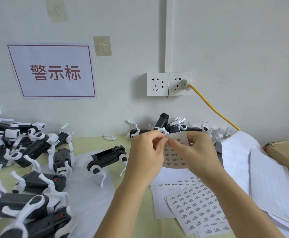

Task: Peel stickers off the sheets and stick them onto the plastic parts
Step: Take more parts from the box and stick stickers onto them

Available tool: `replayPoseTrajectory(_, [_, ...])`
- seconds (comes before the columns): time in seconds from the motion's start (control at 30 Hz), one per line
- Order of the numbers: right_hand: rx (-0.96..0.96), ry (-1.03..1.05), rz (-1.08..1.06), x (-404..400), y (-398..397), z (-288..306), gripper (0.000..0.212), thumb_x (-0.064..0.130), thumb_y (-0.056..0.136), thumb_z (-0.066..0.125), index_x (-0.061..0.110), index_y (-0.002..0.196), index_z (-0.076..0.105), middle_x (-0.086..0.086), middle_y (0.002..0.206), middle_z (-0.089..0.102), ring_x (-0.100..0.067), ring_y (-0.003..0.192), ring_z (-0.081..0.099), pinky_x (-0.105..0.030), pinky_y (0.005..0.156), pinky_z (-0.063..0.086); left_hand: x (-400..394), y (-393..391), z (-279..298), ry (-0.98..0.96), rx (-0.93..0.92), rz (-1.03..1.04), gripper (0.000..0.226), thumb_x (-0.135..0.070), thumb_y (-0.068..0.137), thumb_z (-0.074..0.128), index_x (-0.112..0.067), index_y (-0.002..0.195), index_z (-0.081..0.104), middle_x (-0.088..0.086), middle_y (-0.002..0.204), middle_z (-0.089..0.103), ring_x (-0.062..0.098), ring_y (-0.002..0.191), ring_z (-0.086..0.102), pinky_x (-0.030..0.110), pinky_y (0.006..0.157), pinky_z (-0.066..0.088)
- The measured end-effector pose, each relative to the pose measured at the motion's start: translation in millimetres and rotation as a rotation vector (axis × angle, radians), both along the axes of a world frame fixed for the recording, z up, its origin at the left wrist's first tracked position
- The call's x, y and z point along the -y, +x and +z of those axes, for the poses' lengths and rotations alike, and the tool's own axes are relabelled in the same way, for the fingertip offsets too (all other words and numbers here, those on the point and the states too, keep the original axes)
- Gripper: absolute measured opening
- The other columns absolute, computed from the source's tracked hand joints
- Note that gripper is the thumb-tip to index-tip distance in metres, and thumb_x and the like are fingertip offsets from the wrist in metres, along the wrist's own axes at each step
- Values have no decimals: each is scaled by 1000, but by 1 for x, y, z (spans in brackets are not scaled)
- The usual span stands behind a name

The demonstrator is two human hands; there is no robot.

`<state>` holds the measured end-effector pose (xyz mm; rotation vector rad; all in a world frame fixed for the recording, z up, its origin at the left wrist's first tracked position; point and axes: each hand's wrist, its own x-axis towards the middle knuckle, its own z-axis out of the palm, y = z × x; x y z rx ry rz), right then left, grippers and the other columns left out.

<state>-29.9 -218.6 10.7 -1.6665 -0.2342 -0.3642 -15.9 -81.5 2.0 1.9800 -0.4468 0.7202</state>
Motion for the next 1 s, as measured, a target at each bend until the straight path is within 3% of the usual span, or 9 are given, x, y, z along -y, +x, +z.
replayPoseTrajectory(0.13, [10, -62, 1, -1, -1, 0, 12, 13, 89, 73, 17, 80, 79, -3, 72, 76, -24, 69, 73, -21, 51, 55, -4, 3, -1, -9, -19, 17, 16, -10, 92, 69, -19, 81, 76, -15, 70, 68, 3, 71, 64, 11, 63, 46])
replayPoseTrajectory(0.37, [-12, -57, -7, -1, -1, 2, 12, 10, 89, 71, 17, 84, 80, -1, 73, 76, -19, 68, 74, -21, 52, 54, -1, 1, 0, 19, 3, 4, 20, -7, 93, 63, -18, 78, 68, -13, 67, 65, 6, 69, 61, 13, 59, 46])
replayPoseTrajectory(0.53, [-16, -68, 2, -1, 0, 1, 13, 9, 88, 70, 16, 83, 81, -2, 73, 76, -20, 69, 74, -30, 59, 61, -1, -1, 0, 14, -11, 10, 22, -6, 91, 63, -19, 73, 65, -12, 62, 63, 5, 62, 60, 13, 55, 45])
replayPoseTrajectory(0.67, [-25, -64, -4, -1, 0, 2, 14, 10, 89, 70, 17, 82, 80, -1, 72, 76, -18, 68, 74, -23, 54, 57, -1, 0, -1, 0, -17, 8, 19, -5, 91, 62, -13, 75, 69, -6, 65, 67, 9, 63, 62, 19, 56, 49])
replayPoseTrajectory(0.8, [-12, -63, 2, 1, 0, 3, 13, 10, 89, 71, 16, 83, 80, -2, 72, 76, -19, 68, 74, -20, 52, 53, -2, -1, 1, -21, -11, -19, 14, -7, 91, 66, -13, 79, 72, -8, 69, 69, 5, 68, 63, 12, 61, 47])
replayPoseTrajectory(0.93, [-19, -53, 4, 1, -1, 4, 13, 10, 88, 73, 19, 80, 79, -2, 73, 76, -19, 68, 74, -20, 51, 53, -4, 2, 0, -59, -62, -37, 16, -6, 93, 66, -16, 82, 72, -8, 71, 70, 10, 70, 66, 32, 68, 57])
replayPoseTrajectory(1.0, [-27, -59, -3, 1, -1, 4, 15, 10, 89, 72, 20, 81, 79, -1, 73, 77, -17, 68, 74, -20, 51, 53, -4, 1, 0, -46, -57, -30, 18, -6, 94, 64, -16, 81, 71, -8, 71, 69, 11, 69, 66, 32, 66, 56])
